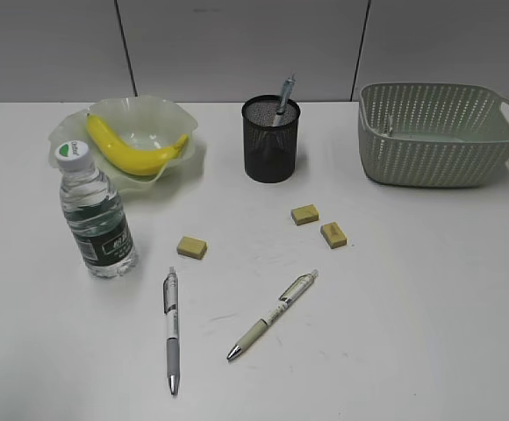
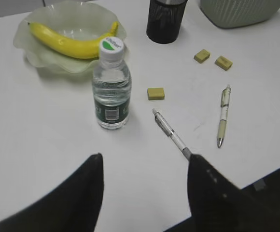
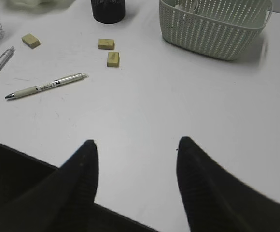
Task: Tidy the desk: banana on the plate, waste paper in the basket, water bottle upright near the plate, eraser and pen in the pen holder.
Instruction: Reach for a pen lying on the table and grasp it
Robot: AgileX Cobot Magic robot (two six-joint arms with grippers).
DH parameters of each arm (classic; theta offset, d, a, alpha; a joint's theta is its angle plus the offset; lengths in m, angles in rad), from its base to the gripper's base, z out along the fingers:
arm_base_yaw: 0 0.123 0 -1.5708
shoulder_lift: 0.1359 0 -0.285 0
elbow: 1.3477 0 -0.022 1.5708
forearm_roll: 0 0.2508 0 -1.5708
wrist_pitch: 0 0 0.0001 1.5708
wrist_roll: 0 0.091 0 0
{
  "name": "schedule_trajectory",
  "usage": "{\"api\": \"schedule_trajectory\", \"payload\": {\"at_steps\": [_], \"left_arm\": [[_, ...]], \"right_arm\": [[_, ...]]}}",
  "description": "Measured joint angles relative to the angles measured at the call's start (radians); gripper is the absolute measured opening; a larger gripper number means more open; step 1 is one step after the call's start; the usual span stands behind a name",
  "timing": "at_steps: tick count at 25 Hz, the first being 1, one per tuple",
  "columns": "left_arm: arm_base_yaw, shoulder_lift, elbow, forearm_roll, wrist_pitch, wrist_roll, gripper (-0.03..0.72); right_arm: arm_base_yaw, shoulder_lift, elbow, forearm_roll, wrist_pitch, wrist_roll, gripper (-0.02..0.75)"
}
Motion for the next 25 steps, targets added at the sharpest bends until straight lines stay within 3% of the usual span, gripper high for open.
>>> {"api": "schedule_trajectory", "payload": {"at_steps": [8, 18, 22, 25], "left_arm": [[0.000, 0.480, -0.089, -0.155, -0.155, 0.000, 0.416], [-0.012, 0.956, -0.212, -0.403, -0.162, -0.009, 0.416], [-0.063, 1.102, -0.250, -0.415, -0.162, -0.095, 0.416], [-0.104, 1.203, -0.284, -0.355, -0.160, -0.249, 0.416]], "right_arm": [[0.000, -0.058, 0.002, 0.003, 0.009, -0.017, 0.420], [0.000, -0.059, 0.002, 0.010, 0.010, -0.022, 0.420], [0.000, -0.059, 0.002, 0.010, 0.010, -0.024, 0.420], [0.000, -0.059, 0.002, 0.010, 0.010, -0.024, 0.420]]}}
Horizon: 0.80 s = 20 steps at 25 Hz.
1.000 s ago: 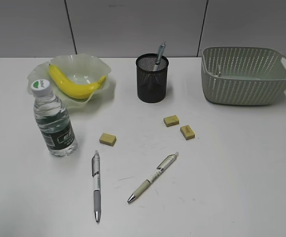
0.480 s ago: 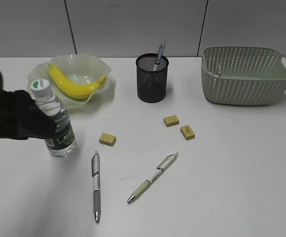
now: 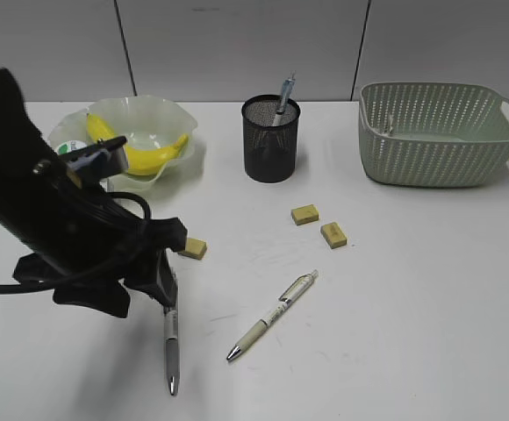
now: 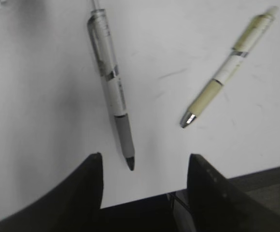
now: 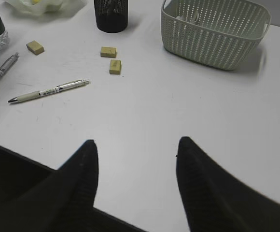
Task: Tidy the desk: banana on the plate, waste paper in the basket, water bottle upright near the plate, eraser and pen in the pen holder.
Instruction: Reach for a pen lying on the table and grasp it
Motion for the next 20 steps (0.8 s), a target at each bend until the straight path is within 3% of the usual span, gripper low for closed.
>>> {"api": "schedule_trajectory", "payload": {"at_steps": [4, 14, 20], "left_arm": [[-0.040, 0.120, -0.058, 0.113, 0.018, -0.159, 0.416], [-0.068, 0.304, -0.234, 0.260, 0.066, -0.271, 0.416], [-0.068, 0.368, -0.288, 0.277, 0.104, -0.287, 0.416]], "right_arm": [[0.000, 0.000, 0.000, 0.000, 0.000, 0.000, 0.420], [0.000, 0.000, 0.000, 0.000, 0.000, -0.006, 0.420], [0.000, 0.000, 0.000, 0.000, 0.000, -0.006, 0.420]]}}
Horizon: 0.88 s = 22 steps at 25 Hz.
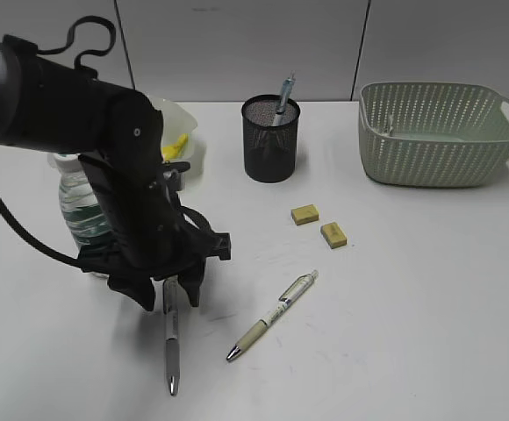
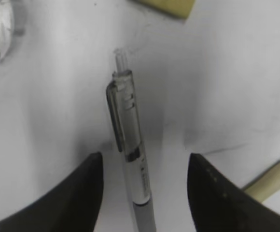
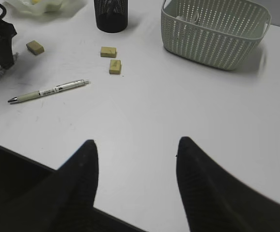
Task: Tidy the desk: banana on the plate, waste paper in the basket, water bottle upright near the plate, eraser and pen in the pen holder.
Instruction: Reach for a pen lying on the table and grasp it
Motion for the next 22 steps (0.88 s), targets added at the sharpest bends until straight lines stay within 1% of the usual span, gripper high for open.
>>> {"api": "schedule_trajectory", "payload": {"at_steps": [6, 9, 10, 11, 14, 15, 22], "left_arm": [[0.000, 0.054, -0.030, 0.014, 0.028, 0.000, 0.410], [0.000, 0.081, -0.030, 0.027, 0.024, 0.000, 0.382], [0.000, 0.085, -0.031, 0.031, 0.030, 0.000, 0.356], [0.000, 0.085, -0.031, 0.033, 0.030, 0.000, 0.313], [0.000, 0.085, -0.031, 0.042, 0.037, 0.001, 0.134], [0.000, 0.085, -0.031, 0.043, 0.039, 0.005, 0.100], [-0.005, 0.039, -0.031, 0.025, 0.063, 0.013, 0.104]], "right_arm": [[0.000, 0.000, 0.000, 0.000, 0.000, 0.000, 0.420], [0.000, 0.000, 0.000, 0.000, 0.000, 0.000, 0.420], [0.000, 0.000, 0.000, 0.000, 0.000, 0.000, 0.420], [0.000, 0.000, 0.000, 0.000, 0.000, 0.000, 0.420], [0.000, 0.000, 0.000, 0.000, 0.000, 0.000, 0.420], [0.000, 0.000, 0.000, 0.000, 0.000, 0.000, 0.420], [0.000, 0.000, 0.000, 0.000, 0.000, 0.000, 0.420]]}}
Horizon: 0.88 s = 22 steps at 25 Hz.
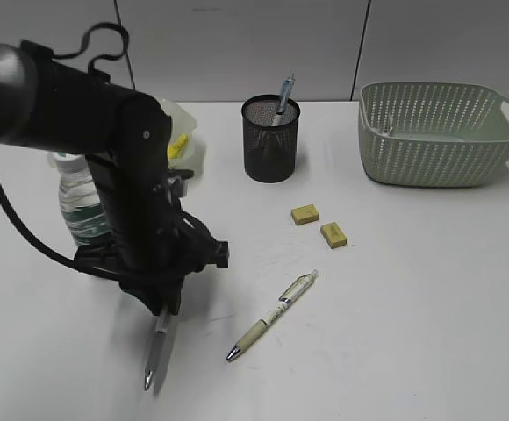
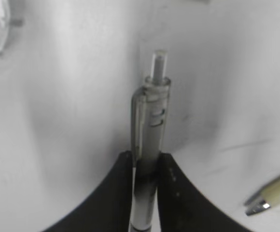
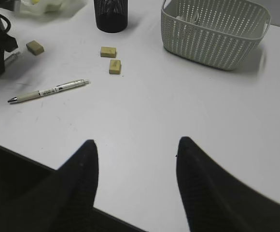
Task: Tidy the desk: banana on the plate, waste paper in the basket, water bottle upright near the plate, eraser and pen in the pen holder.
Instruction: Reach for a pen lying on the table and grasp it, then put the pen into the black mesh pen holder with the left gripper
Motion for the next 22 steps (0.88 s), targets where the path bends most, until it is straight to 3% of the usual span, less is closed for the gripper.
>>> {"api": "schedule_trajectory", "payload": {"at_steps": [8, 17, 22], "left_arm": [[-0.001, -0.228, 0.000, -0.010, -0.075, 0.000, 0.104], [-0.001, -0.297, 0.000, 0.077, -0.593, 0.000, 0.104], [0.004, -0.245, 0.000, 0.230, -0.910, 0.000, 0.104]], "right_arm": [[0.000, 0.000, 0.000, 0.000, 0.000, 0.000, 0.420], [0.000, 0.000, 0.000, 0.000, 0.000, 0.000, 0.420], [0.000, 0.000, 0.000, 0.000, 0.000, 0.000, 0.420]]}}
